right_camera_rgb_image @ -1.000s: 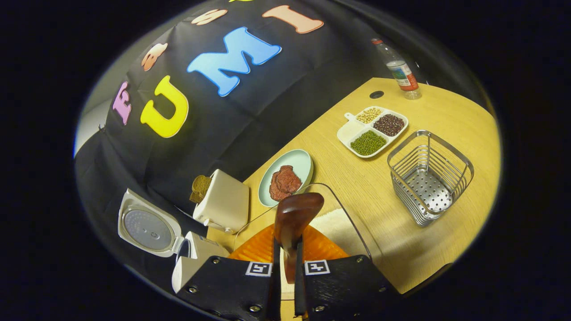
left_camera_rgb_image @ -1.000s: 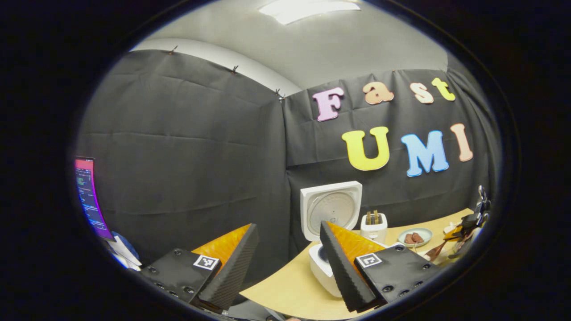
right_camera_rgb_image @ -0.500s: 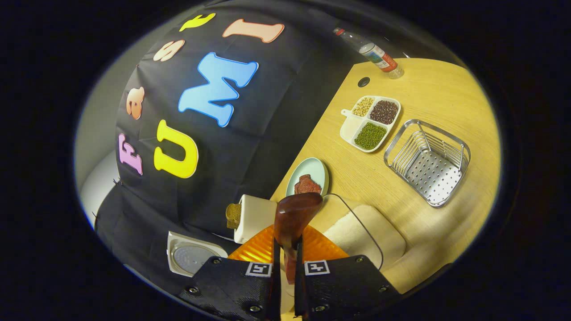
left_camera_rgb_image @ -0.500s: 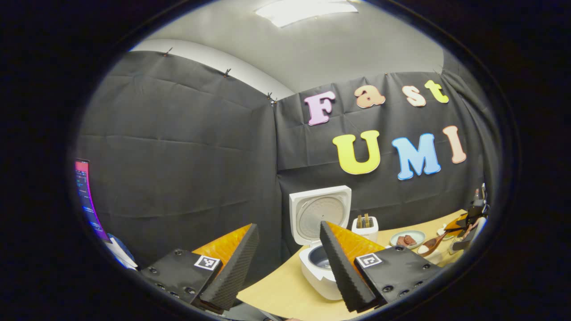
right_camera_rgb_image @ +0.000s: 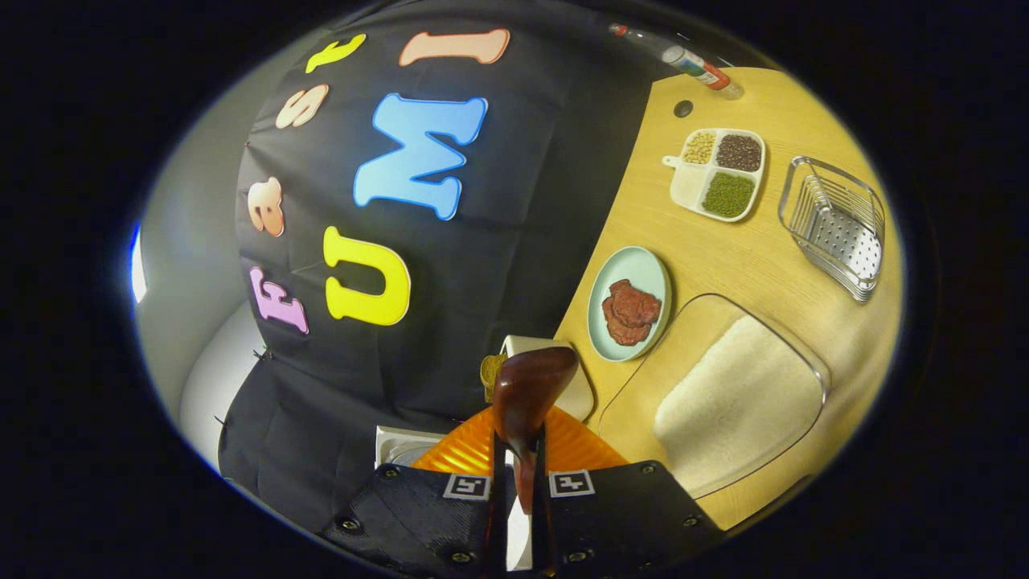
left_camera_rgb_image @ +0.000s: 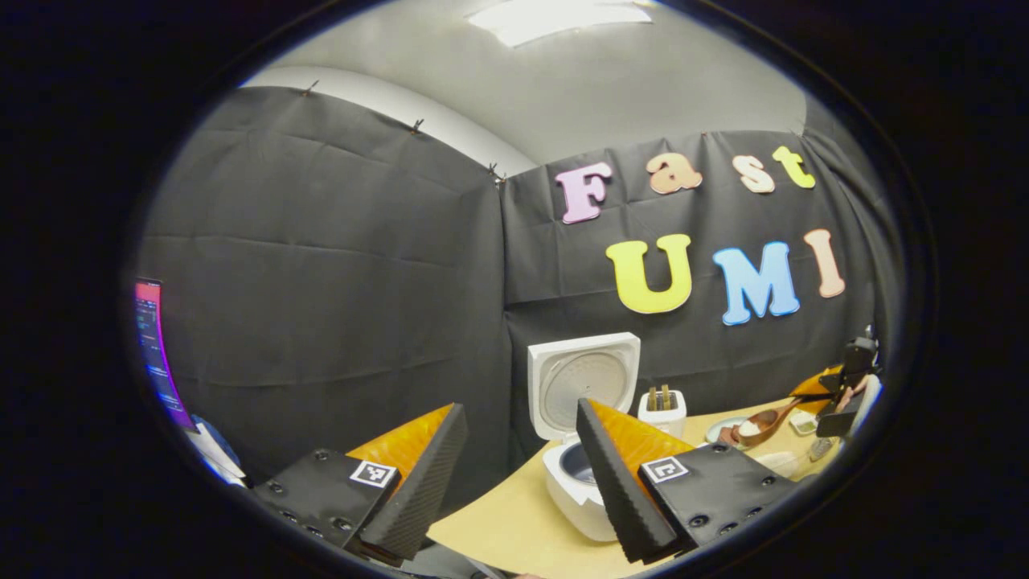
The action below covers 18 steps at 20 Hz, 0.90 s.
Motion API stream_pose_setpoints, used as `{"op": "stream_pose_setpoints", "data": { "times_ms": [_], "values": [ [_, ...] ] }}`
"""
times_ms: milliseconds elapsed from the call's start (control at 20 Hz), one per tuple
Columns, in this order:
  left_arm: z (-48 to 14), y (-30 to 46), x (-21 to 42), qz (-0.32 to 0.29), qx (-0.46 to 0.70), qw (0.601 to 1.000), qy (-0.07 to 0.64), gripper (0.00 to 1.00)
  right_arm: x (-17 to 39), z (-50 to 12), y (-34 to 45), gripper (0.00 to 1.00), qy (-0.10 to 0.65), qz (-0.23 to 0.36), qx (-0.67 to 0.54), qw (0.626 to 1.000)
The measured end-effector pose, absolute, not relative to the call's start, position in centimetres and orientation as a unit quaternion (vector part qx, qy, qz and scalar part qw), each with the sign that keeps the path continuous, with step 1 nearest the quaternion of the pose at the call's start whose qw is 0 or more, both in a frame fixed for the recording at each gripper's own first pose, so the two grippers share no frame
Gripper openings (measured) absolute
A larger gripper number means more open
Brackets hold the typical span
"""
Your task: Close the left gripper, press the button to open the rice cooker; take a wooden spoon from the chopstick holder with the right hand, scoop a spoonful of rice and pour it into the rice cooker, then put the wooden spoon back into the chopstick holder.
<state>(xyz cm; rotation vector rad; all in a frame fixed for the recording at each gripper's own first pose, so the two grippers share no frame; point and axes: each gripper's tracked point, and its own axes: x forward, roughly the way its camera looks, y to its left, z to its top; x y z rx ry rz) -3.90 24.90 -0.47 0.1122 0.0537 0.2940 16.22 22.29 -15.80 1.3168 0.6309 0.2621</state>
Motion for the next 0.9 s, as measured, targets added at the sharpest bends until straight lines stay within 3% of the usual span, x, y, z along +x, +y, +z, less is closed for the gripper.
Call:
{"op": "stream_pose_setpoints", "data": {
  "times_ms": [250,350,900],
  "values": [
    [-0.8,26.4,-4.3,0.164,0.055,0.984,0.031,0.92,16.8,-13.3,26.8,0.12,0.287,0.162,0.600,0.729],
    [-1.1,27.2,-4.5,0.171,0.054,0.983,0.035,0.95,16.7,-12.6,28.8,0.12,0.291,0.181,0.590,0.731],
    [-2.4,31.5,-7.0,0.216,0.049,0.974,0.048,0.92,15.7,-10.4,41.1,0.12,0.310,0.271,0.503,0.760]
  ]
}}
